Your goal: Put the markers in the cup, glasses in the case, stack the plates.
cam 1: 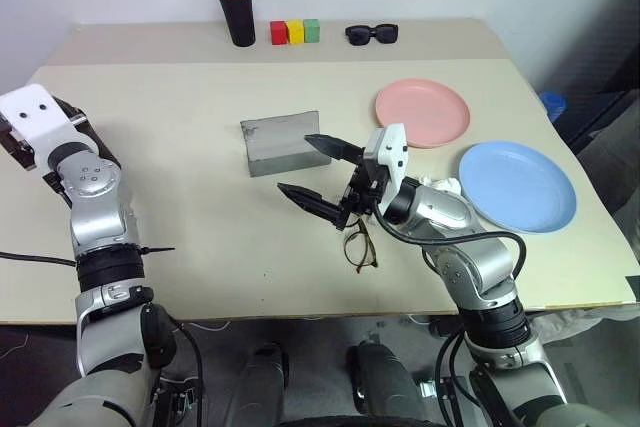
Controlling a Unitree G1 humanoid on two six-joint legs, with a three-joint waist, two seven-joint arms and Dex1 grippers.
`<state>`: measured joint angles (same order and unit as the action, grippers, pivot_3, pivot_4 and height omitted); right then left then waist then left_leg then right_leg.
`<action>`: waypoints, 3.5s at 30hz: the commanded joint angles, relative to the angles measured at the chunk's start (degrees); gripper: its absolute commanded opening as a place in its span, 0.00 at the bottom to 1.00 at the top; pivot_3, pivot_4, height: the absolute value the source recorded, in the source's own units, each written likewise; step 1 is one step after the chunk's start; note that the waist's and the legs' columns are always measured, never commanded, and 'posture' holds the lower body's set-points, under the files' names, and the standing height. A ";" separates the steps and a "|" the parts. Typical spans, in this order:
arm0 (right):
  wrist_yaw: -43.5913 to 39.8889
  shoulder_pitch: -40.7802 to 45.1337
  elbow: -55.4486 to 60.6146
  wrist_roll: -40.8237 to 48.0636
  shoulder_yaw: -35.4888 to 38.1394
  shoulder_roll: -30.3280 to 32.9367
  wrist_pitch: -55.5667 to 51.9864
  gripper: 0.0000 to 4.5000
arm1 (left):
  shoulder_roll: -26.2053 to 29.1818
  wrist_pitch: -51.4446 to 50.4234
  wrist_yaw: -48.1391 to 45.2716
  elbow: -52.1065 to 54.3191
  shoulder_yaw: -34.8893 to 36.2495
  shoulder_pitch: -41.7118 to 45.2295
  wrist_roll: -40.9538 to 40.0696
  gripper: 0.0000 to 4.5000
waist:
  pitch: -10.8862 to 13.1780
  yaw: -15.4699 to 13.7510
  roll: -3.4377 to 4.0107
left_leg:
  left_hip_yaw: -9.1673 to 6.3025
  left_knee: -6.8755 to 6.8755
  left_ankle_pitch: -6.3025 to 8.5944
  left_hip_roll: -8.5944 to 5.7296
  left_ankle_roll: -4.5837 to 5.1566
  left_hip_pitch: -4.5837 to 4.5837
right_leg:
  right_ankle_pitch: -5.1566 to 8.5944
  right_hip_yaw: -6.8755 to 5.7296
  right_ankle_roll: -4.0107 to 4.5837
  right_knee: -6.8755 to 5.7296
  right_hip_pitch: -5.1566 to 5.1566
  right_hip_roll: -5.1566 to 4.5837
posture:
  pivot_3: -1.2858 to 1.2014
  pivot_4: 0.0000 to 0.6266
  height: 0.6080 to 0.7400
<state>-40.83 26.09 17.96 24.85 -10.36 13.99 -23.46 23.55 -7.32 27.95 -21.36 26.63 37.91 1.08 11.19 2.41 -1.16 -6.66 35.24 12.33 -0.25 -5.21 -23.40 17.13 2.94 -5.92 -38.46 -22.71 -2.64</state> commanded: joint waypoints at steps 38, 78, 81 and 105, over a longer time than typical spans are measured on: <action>-15.30 -5.60 1.44 -3.16 10.98 31.54 -0.75 1.00 | 10.09 -32.83 -76.39 8.92 -40.87 7.77 -11.49 0.88 | 0.06 0.03 0.09 | 0.06 0.02 0.05 0.02 0.15 0.01 | 0.03 0.03 0.00 0.16 0.12 0.03 | 0.52 0.24 1.00; -7.31 -3.77 6.17 6.66 8.14 25.72 -26.03 1.00 | 27.07 -2.72 -101.68 17.34 -38.45 -7.83 -9.29 0.01 | 0.08 -0.04 0.15 | 0.10 0.01 0.06 0.06 0.21 0.01 | 0.04 0.05 0.02 0.22 0.15 0.04 | 0.52 0.24 1.00; -2.50 -2.63 5.95 8.54 9.15 23.18 -32.47 1.00 | 26.20 -2.49 -101.21 17.07 -37.44 -7.18 -9.46 0.19 | 0.08 0.00 0.15 | 0.09 0.01 0.06 0.06 0.22 0.01 | 0.03 0.05 0.02 0.22 0.15 0.04 | 0.52 0.24 1.00; 10.88 0.18 3.09 13.53 11.43 14.59 -50.73 1.00 | 30.74 -19.86 -97.06 40.14 -17.96 -24.06 -27.55 0.64 | 0.08 0.15 0.16 | 0.10 -0.02 0.07 0.08 0.25 0.00 | 0.03 0.06 0.02 0.15 0.07 0.05 | 0.52 0.24 1.00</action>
<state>-30.48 25.28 20.77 37.42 -0.81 29.04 -73.68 53.39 -25.73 -69.61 15.46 5.97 14.74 -24.02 11.27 2.56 -1.00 -6.57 35.22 12.41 -0.16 -4.96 -23.39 17.17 3.00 -5.90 -38.32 -22.64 -2.60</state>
